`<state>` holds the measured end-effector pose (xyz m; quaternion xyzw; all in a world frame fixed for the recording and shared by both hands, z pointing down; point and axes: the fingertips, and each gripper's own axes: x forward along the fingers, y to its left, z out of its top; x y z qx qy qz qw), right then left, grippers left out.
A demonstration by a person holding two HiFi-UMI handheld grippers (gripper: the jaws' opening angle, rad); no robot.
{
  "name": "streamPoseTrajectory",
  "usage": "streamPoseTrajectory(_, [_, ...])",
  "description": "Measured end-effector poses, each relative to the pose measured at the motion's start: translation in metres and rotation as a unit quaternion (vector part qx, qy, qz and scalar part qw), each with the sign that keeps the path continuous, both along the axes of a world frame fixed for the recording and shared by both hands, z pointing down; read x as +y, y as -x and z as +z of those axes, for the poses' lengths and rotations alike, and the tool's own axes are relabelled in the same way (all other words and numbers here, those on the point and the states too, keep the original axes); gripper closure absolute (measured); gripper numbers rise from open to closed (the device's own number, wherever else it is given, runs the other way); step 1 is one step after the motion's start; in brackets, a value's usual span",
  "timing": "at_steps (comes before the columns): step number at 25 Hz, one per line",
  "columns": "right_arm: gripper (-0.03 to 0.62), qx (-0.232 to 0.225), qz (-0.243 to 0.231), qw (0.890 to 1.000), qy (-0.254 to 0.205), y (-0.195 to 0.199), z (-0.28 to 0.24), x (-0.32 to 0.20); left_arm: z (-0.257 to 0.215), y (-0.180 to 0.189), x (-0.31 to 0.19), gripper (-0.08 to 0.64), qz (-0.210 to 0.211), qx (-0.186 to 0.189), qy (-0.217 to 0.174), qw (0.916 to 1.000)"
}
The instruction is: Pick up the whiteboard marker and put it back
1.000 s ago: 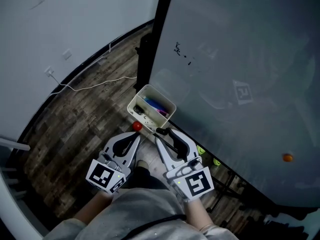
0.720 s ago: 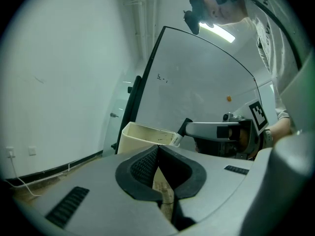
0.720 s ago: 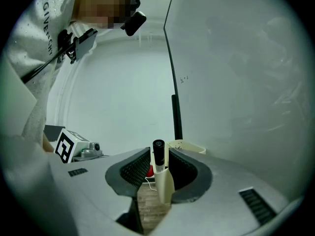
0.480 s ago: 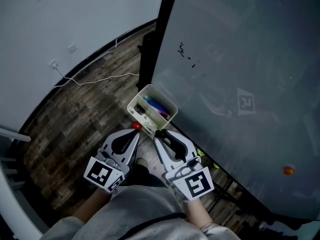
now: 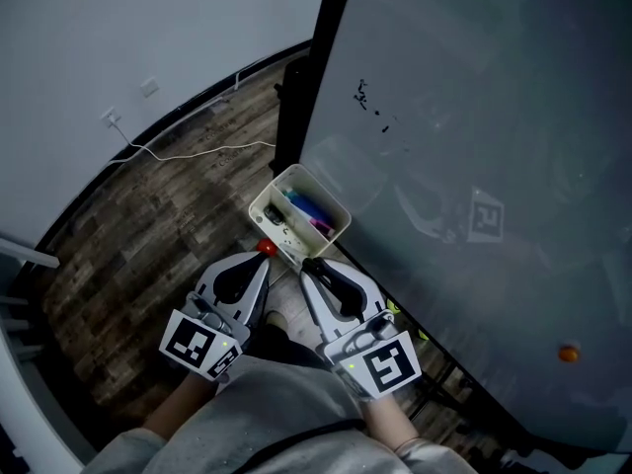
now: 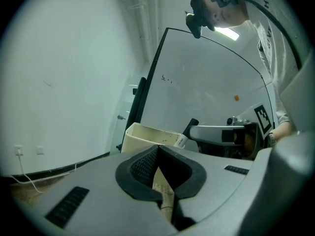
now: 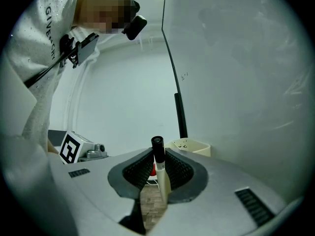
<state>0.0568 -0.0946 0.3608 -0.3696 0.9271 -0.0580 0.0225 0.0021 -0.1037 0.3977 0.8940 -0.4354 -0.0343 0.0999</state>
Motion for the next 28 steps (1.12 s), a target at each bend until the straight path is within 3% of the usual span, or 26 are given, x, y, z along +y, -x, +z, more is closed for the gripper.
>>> streamPoseTrajectory(10, [0.511,-0.012,-0.015,1.000,0.015,0.003,-0.003,0.000,-0.003,0.017,-0.002,0.545,-0.008,-0.007,0.006,0.9999])
streamPoseTrajectory(28, [0.516,-0.008,0.041,0.999,0.011,0.002,-0.031,-0.014,-0.021,0.022,-0.021,0.545,0.069,-0.015,0.003,0.9975])
